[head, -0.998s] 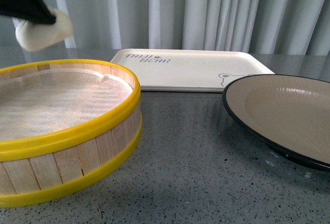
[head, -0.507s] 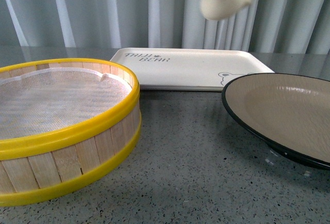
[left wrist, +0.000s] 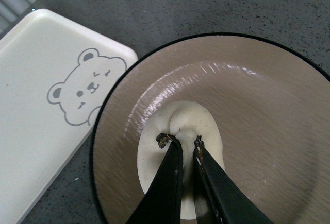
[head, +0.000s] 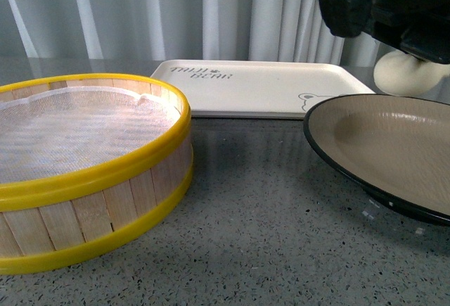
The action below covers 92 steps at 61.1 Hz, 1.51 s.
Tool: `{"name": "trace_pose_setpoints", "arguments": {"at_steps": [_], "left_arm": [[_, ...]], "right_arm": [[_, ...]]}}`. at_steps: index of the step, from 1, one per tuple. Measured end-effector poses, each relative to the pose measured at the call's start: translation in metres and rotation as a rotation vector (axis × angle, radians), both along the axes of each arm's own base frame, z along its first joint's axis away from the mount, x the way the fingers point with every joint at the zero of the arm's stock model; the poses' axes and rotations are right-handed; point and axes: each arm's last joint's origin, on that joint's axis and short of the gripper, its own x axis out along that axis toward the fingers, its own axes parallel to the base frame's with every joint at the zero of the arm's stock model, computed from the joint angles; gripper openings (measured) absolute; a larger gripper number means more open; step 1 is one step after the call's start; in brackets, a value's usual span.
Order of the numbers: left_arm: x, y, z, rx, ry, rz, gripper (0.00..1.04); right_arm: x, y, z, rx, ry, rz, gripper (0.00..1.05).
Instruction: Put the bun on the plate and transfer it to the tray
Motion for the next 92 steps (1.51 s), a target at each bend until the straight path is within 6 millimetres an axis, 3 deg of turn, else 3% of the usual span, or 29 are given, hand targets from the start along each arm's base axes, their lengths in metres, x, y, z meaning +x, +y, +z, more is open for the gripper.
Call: {"name": "trace_pose_setpoints", "arguments": {"at_steps": [19, 34, 78, 92], "left_arm": [[0.000, -0.027, -0.032, 0.071, 0.023, -0.025, 0.04], [0.005, -0.040, -0.031, 0.075, -0.005, -0.005, 0.04], [0.000, -0.049, -0.047, 0.192, -0.054, -0.044, 0.04], [-0.001, -0.049, -0.048, 0.201, -0.051, -0.043, 0.37]], "right_arm": [[0.000, 0.000, 0.000, 0.000, 0.000, 0.000, 0.96], [0.000, 0.000, 0.000, 0.000, 0.000, 0.000, 0.96], [0.000, 0.000, 0.000, 0.000, 0.000, 0.000, 0.96], [0.000, 0.000, 0.000, 0.000, 0.000, 0.000, 0.96]]}}
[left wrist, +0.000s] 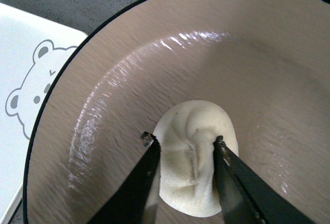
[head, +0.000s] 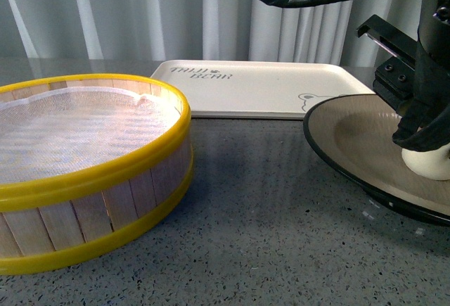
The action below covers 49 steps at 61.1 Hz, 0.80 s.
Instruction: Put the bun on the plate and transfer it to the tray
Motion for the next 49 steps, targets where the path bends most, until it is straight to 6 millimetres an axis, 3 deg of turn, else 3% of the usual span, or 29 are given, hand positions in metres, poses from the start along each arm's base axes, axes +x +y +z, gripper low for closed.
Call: {"name": "trace_pose_setpoints", "arguments": {"at_steps": [23, 39, 49], "left_arm": [[0.001, -0.001, 0.011, -0.043, 0.019, 0.006, 1.00], [0.003, 0.005, 0.027, -0.111, 0.029, 0.028, 0.98], [0.006, 0.023, 0.061, -0.224, -0.043, 0.082, 0.98]], "right_arm": [[0.000, 0.000, 0.000, 0.000, 0.000, 0.000, 0.96], [0.000, 0.000, 0.000, 0.000, 0.000, 0.000, 0.96], [0.000, 0.000, 0.000, 0.000, 0.000, 0.000, 0.96]]}}
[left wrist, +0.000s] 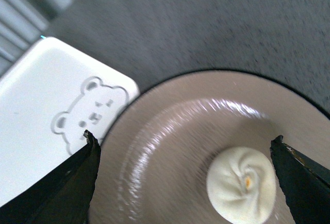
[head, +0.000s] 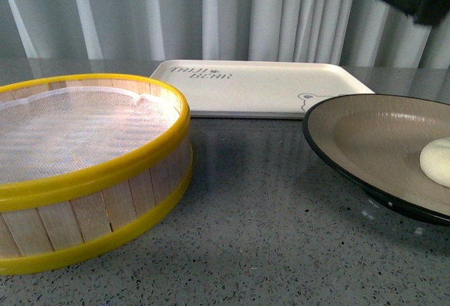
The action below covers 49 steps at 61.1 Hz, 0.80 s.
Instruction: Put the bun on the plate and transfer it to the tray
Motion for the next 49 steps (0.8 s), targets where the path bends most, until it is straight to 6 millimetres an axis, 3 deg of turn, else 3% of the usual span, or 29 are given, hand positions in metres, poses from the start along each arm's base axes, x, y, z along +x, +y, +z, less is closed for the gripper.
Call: {"name": "trace_pose_setpoints", "arguments": {"at_steps": [11, 21, 29, 41, 46, 49], "left_arm": [[-0.005, 0.049, 0.043, -0.181, -0.145, 0.174, 0.98], [-0.034, 0.113, 0.062, -0.294, -0.235, 0.302, 0.98], [-0.077, 0.166, 0.050, -0.340, -0.245, 0.353, 0.98], [-0.107, 0.216, 0.026, -0.382, -0.219, 0.431, 0.98], [-0.116, 0.239, 0.015, -0.451, -0.276, 0.653, 0.84], [-0.121, 0.252, 0.004, -0.469, -0.285, 0.700, 0.77]], "right_arm": [[0.000, 0.000, 0.000, 0.000, 0.000, 0.000, 0.96], [0.000, 0.000, 0.000, 0.000, 0.000, 0.000, 0.96], [0.000, 0.000, 0.000, 0.000, 0.000, 0.000, 0.96], [0.000, 0.000, 0.000, 0.000, 0.000, 0.000, 0.96], [0.000, 0.000, 0.000, 0.000, 0.000, 0.000, 0.96], [0.000, 0.000, 0.000, 0.000, 0.000, 0.000, 0.96]]}}
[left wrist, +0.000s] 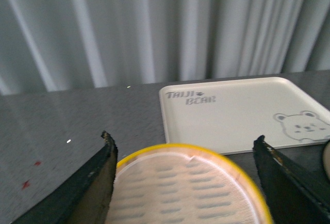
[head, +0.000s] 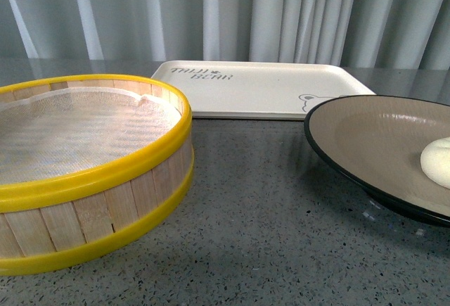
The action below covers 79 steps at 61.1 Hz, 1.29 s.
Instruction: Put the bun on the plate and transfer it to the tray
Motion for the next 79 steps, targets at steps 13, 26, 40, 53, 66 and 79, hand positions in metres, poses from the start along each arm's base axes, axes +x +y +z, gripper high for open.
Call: {"name": "trace_pose_setpoints", "arguments": {"at_steps": [13, 26, 40, 53, 66, 79], "left_arm": [[-0.022, 0.056, -0.063, -0.019, 0.032, 0.029, 0.40], [-0.039, 0.076, -0.095, -0.038, 0.016, 0.062, 0.04], [-0.048, 0.077, -0.121, -0.036, 0.030, 0.060, 0.04], [-0.054, 0.077, -0.133, -0.036, 0.019, 0.060, 0.04], [-0.058, 0.077, -0.142, -0.036, 0.019, 0.061, 0.04], [-0.062, 0.077, -0.149, -0.036, 0.020, 0.061, 0.04]], "right_arm": [[0.000, 0.000, 0.000, 0.000, 0.000, 0.000, 0.96], [0.000, 0.000, 0.000, 0.000, 0.000, 0.000, 0.96], [0.000, 0.000, 0.000, 0.000, 0.000, 0.000, 0.96], [0.000, 0.000, 0.000, 0.000, 0.000, 0.000, 0.96], [0.000, 0.000, 0.000, 0.000, 0.000, 0.000, 0.96], [0.000, 0.000, 0.000, 0.000, 0.000, 0.000, 0.96]]}}
